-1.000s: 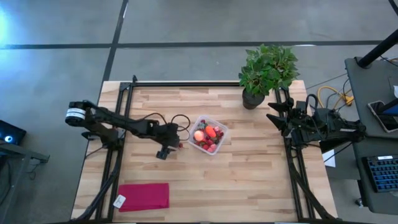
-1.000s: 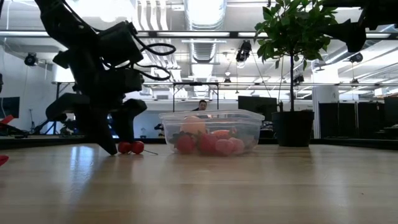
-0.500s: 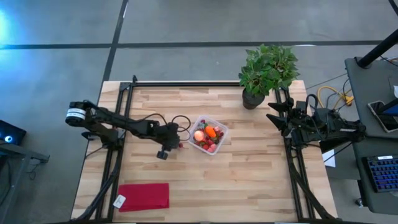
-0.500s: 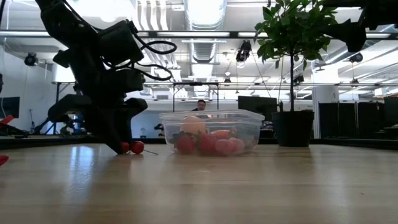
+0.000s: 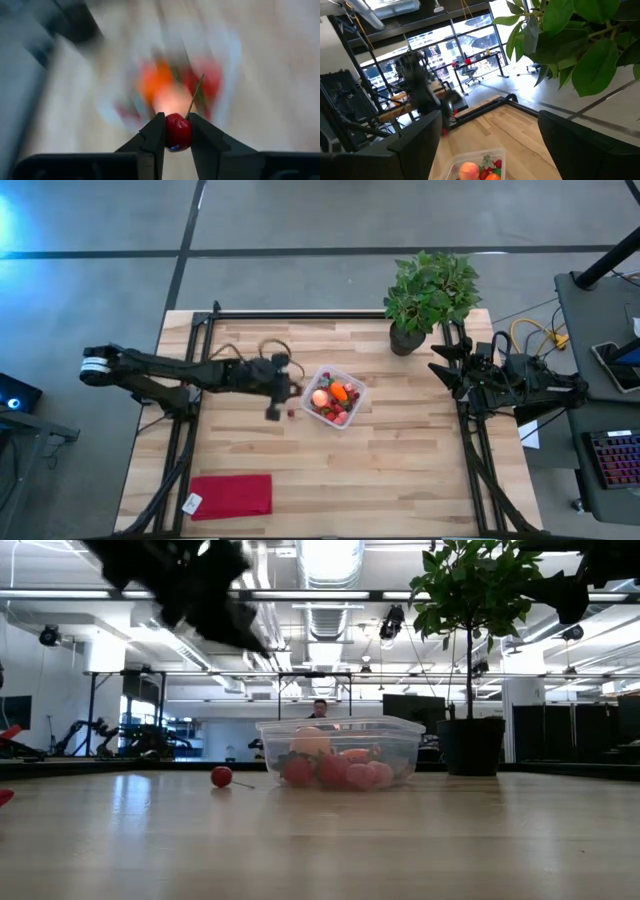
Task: Pick and placing Produce into tupperware
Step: Put the red cherry into the transparent container
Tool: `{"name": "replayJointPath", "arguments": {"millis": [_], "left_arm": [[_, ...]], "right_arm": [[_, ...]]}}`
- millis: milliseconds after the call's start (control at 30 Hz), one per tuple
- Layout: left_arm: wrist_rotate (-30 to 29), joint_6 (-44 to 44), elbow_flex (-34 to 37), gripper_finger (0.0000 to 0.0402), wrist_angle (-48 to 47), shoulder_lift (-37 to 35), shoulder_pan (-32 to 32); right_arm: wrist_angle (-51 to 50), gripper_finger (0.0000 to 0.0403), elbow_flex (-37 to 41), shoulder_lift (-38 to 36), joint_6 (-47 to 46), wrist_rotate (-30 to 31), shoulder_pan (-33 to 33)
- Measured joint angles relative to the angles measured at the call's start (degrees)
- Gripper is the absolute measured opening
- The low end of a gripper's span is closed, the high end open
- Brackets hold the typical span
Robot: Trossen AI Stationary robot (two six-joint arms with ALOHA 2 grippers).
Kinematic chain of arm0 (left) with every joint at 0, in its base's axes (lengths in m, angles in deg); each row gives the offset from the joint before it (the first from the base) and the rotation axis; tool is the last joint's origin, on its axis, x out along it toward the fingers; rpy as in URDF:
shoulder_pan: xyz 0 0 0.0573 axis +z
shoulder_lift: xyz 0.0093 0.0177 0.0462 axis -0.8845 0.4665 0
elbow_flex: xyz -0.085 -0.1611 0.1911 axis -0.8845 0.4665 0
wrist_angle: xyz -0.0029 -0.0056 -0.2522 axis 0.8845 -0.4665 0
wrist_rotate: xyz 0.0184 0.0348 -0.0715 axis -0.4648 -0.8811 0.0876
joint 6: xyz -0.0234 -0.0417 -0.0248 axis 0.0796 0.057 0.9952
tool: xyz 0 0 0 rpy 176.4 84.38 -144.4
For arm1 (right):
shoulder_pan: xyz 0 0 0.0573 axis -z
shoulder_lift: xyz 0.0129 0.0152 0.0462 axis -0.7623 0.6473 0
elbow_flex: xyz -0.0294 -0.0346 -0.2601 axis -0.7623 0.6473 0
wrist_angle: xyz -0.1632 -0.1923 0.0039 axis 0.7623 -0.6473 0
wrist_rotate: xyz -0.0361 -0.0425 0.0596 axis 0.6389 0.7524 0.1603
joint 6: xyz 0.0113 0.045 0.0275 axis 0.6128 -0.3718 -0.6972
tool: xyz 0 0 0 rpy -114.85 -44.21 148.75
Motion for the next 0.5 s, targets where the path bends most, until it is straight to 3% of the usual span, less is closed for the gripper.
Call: {"name": "replayJointPath", "arguments": {"millis": [100,167,367,500], "left_arm": [[0.5,0.0,-1.7,0.0056,12.9,-0.8,1.1],[0.5,0.1,-3.2,0.0057,18.9,2.5,2.1],[0.8,1.6,-13.1,0.0092,4.2,18.9,2.5],[-2.0,2.9,-18.2,0.0138,4.2,23.3,2.1]], "right_arm": [[0.0,0.0322,0.0,0.0,0.0,0.0,0.0],[0.0,0.0322,0.0,0.0,0.0,0.0,0.0],[0.0,0.0322,0.0,0.0,0.0,0.0,0.0],[0.0,0.0322,0.0,0.0,0.0,0.0,0.0]]}}
